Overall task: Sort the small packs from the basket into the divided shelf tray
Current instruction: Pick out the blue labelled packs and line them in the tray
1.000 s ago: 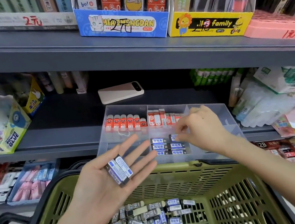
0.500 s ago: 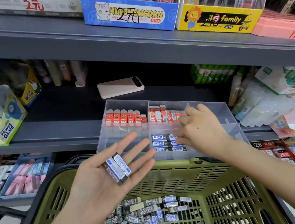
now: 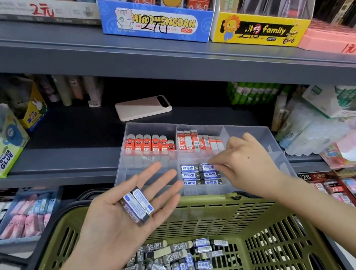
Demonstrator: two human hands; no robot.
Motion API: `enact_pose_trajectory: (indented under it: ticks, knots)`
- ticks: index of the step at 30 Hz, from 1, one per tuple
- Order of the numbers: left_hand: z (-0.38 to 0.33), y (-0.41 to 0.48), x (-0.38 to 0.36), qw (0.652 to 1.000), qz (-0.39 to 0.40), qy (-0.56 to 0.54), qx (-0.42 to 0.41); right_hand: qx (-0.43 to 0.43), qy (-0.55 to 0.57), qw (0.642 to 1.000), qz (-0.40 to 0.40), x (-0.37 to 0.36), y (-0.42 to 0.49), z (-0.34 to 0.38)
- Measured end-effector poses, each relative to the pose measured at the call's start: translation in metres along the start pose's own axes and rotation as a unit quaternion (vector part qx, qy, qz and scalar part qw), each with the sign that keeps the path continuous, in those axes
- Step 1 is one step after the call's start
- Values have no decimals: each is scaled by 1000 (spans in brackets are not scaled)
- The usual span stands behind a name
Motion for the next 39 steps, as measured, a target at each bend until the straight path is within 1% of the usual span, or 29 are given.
enact_pose_trajectory:
  ticks: [6,10,12,13,14,16,17,18,19,21,23,24,28,32,35,36,37,39]
  knots:
    - [0,-1,4,1000,-10,-1,-3,-5,101,992,73,-11,1,0]
    - [-1,-1,3,1000,-10,1,-6,-15,124,989,75,-9,-2,-3]
    - [-1,-1,4,1000,-15,0,-9,-19,109,993,33,-1,-7,-1]
    - [-1,-1,3,1000,-16,-3,-11,-18,130,991,-10,5,-9,1]
    - [0,0,2,1000,-17,-6,-12,-18,178,982,-55,13,-12,5]
    - [3,3,-2,1000,-17,-13,-17,-2,318,941,-112,31,-17,18]
    - [5,4,-5,999,-18,-17,-20,17,365,923,-124,41,-20,29]
    - [7,6,-8,999,-21,-20,-23,38,386,913,-126,51,-23,41]
    - [9,8,-11,999,-25,-19,-24,57,394,909,-124,58,-25,53]
    - [14,11,-16,999,-30,-7,-27,71,382,915,-113,67,-28,73]
    - [19,14,-23,999,-30,4,-39,51,363,925,-98,68,-29,84]
    - [22,16,-26,998,-35,7,-48,38,366,925,-96,67,-29,88]
    - [32,21,-39,996,-56,18,-63,-11,400,911,-102,63,-29,94]
    - [37,19,-43,997,-57,-1,-50,21,384,921,-60,67,-32,91]
    - [39,17,-44,999,-30,-21,-30,41,390,919,-44,69,-36,84]
    - [39,16,-44,999,-25,-26,-26,38,403,914,-39,69,-37,80]
    - [39,17,-45,999,-22,-31,-26,30,432,901,-33,68,-38,75]
    - [36,18,-43,997,-33,-55,-36,-1,515,857,-26,66,-35,57]
Point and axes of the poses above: each hand's wrist, its own y-axis towards the middle knuckle, its own x-axis out of the back of the hand, z = x × y, the point moved 1 cm from there along y, towards the middle knuckle, and after that the axes turned 7 degrees about z, right-handed, at the moved point
